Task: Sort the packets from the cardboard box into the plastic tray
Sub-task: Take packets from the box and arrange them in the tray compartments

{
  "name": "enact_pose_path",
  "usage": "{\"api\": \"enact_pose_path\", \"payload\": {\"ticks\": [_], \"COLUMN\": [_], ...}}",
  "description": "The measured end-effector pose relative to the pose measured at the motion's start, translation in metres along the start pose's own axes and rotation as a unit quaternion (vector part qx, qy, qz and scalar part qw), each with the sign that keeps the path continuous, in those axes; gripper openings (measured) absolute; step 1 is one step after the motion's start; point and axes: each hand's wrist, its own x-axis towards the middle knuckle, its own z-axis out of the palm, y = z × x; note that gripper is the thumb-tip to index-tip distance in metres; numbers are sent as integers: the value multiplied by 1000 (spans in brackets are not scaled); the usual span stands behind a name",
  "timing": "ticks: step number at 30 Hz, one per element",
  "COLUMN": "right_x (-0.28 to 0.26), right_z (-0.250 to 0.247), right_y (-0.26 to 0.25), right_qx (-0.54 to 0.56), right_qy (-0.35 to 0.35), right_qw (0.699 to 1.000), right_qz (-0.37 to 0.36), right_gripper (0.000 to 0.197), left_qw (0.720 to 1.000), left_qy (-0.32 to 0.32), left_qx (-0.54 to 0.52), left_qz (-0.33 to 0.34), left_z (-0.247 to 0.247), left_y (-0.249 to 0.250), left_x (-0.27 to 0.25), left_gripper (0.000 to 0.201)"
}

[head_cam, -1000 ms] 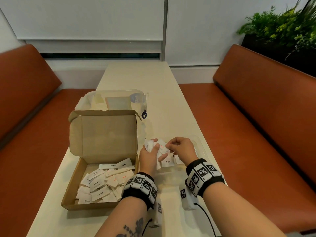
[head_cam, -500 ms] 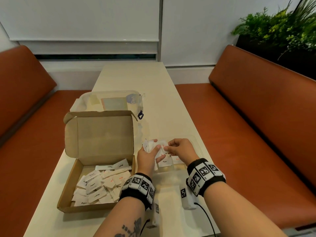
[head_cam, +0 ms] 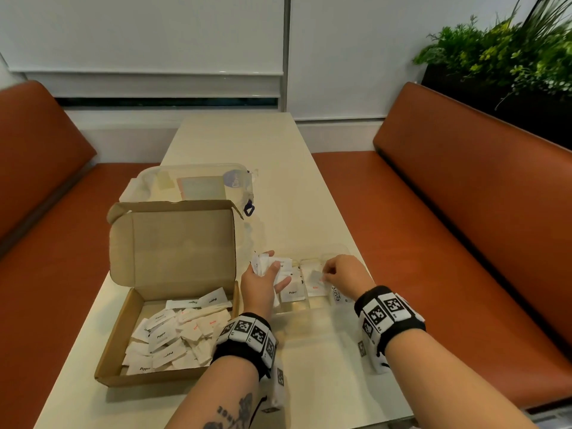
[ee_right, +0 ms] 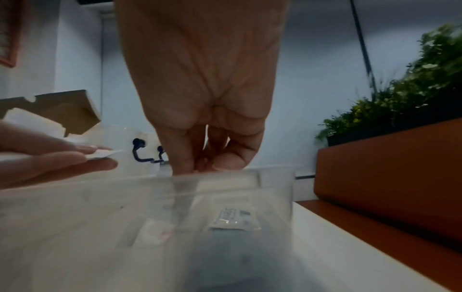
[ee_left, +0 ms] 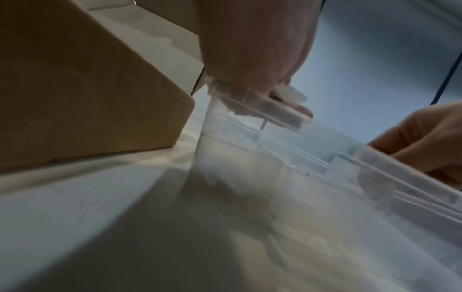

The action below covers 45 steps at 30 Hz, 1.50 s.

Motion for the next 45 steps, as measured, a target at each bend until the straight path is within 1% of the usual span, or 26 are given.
{"api": "enact_pose_path", "payload": {"ticks": [1, 3, 6, 8, 11, 15, 20, 24, 29, 31, 33, 35, 36, 37, 39, 41, 45], "right_x": [0, 1, 4, 6, 9, 5, 2, 2, 4, 4, 4, 4, 4, 4, 5, 6, 11], "right_z": [1, 5, 15, 20, 25, 30, 31, 31, 31, 31, 29, 28, 28, 27, 28, 28, 22], "right_y": [0, -1, -2, -1, 4, 9, 7, 2, 0, 0, -5, -13, -18, -23, -31, -35, -37], "right_qx": [-38, -93, -157, -182, -182, -157, -173, -199, -186, -153, -83, 39, 108, 169, 244, 290, 336], "right_qy": [-25, -50, -55, -57, -43, 17, -5, 0, 2, 8, 39, 75, 80, 76, 57, 47, 77], "right_qw": [999, 994, 983, 977, 977, 982, 981, 977, 980, 986, 994, 995, 990, 982, 968, 955, 939], "right_qz": [-10, -33, -76, -91, -102, -107, -85, -82, -71, -64, -53, -43, -36, -32, -32, -24, -1], "right_gripper": [18, 22, 25, 25, 22, 15, 10, 14, 15, 13, 10, 25, 30, 32, 22, 14, 3], "left_qw": [1000, 1000, 1000, 1000, 1000, 1000, 1000, 1000, 999, 999, 999, 999, 999, 999, 999, 999, 999], "left_qy": [0, -4, -8, -7, -4, -3, -1, -2, -7, -9, -11, -13, -15, -17, -27, -35, -21], "left_qx": [3, 9, 20, 18, 14, 21, 26, 29, 32, 35, 36, 34, 32, 31, 30, 24, 10], "left_qz": [-2, -6, -7, -7, -8, -7, -6, -6, -9, -8, -5, -6, -7, -8, -10, -16, -30], "left_z": [0, 1, 1, 1, 1, 1, 0, 0, 0, 0, -1, 0, 0, 0, 0, 0, 2], "left_y": [0, 0, 1, 1, 0, 0, -1, -1, 0, 1, 1, 1, 0, 0, 1, 2, 5], "left_x": [0, 0, -1, 0, 0, 1, 1, 1, 0, 0, 0, 0, 0, 0, -1, -1, -3], "left_gripper": [24, 24, 24, 24, 24, 24, 24, 24, 25, 24, 24, 23, 23, 23, 21, 22, 32]}}
